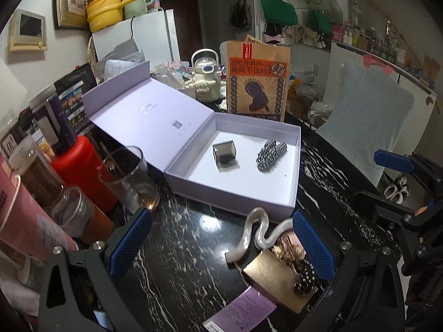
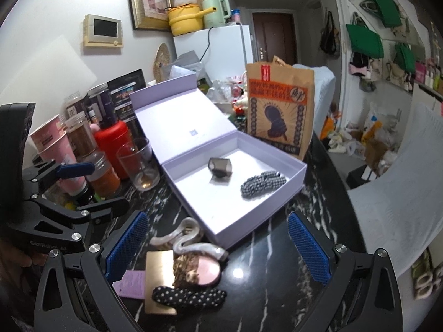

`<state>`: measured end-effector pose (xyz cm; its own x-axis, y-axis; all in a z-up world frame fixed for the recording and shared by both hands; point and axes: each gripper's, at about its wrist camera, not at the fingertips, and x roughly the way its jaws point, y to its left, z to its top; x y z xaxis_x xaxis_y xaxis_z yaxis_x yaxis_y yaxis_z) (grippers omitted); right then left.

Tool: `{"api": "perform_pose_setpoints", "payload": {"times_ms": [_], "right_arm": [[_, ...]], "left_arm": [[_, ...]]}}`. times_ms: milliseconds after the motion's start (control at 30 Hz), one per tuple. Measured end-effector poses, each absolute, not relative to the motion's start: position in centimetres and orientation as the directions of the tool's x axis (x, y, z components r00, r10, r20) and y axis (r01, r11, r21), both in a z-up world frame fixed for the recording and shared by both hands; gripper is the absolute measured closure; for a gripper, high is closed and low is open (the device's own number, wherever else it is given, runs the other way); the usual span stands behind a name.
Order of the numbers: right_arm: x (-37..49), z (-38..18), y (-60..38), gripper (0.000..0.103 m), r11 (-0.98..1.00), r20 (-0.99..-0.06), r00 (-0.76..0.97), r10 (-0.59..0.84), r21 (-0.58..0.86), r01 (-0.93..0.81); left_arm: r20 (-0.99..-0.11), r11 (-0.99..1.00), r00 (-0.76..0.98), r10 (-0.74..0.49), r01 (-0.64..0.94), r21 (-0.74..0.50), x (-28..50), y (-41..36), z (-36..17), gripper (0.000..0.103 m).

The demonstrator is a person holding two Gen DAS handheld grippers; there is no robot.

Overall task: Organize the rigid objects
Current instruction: 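Move the left tool to the purple EYES box while the right tool approaches the polka-dot scrunchie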

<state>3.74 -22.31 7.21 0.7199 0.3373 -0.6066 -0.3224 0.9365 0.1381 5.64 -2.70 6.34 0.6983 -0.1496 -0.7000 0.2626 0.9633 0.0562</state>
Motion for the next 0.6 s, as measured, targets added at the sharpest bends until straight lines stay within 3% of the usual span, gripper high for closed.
{"api": "perform_pose_setpoints", "payload": {"times_ms": [600], "right_arm": [[2.2, 1.1, -23.4, 0.000, 0.903, -0.669, 0.607, 0.429, 0.314, -0.292]], "left_arm": [[-0.777, 0.955, 0.583, -0.237, 0.287, -0.075, 3.3, -1.9, 1.8, 0.000]]}}
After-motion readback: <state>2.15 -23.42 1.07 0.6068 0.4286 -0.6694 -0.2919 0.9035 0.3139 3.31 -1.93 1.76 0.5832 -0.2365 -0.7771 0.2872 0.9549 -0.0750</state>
